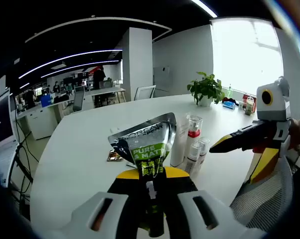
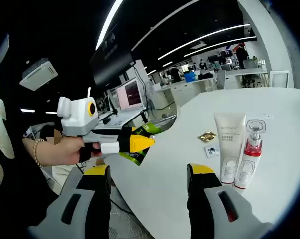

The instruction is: Arrange the skincare products in the storage area until every visible bottle or jar stands upright without overlapping.

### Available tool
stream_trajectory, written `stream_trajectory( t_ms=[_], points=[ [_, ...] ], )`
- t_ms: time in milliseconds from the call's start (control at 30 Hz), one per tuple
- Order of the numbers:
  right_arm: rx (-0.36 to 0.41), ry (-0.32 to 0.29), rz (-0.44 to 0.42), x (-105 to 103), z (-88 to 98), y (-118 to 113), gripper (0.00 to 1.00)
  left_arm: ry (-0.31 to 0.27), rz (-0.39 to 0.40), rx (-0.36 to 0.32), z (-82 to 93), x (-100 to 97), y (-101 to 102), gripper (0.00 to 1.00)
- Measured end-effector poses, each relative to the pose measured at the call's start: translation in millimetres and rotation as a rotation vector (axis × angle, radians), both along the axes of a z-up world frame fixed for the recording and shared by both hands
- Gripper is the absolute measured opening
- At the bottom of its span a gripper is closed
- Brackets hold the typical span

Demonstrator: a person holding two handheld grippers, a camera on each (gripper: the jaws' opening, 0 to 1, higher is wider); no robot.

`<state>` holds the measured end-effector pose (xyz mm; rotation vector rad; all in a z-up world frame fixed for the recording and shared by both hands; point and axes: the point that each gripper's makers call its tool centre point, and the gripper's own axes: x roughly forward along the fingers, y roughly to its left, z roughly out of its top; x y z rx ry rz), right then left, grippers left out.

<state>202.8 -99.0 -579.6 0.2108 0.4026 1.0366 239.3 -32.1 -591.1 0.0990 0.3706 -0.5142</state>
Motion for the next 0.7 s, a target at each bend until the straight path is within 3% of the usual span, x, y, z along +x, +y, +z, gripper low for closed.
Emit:
stream_trajectory(
  t_ms=[67, 233, 433, 700],
  points=[
    [0.064, 0.011, -0.004, 6.6, 12.6, 5.2, 0.61, -0.004, -0.016, -0.01, 3.1, -5.7, -1.3, 0.1],
    [0.131, 0.023, -0.019, 19.8, 26.5, 11.9, 0.58, -0.004, -0.028, -0.08, 12.5, -18.8, -6.6, 0.1],
    [0.159, 0.061, -0.011, 23.3, 26.8, 22.1, 0.52, -0.006, -0.062, -0.112, 14.7, -32.1, -16.4, 0.1],
    [0.215, 0.102, 0.005, 21.5, 32.3, 33.2, 0.34, -0.021, -0.085, -0.136, 23.1, -40.8, -20.8, 0.11]
  ],
)
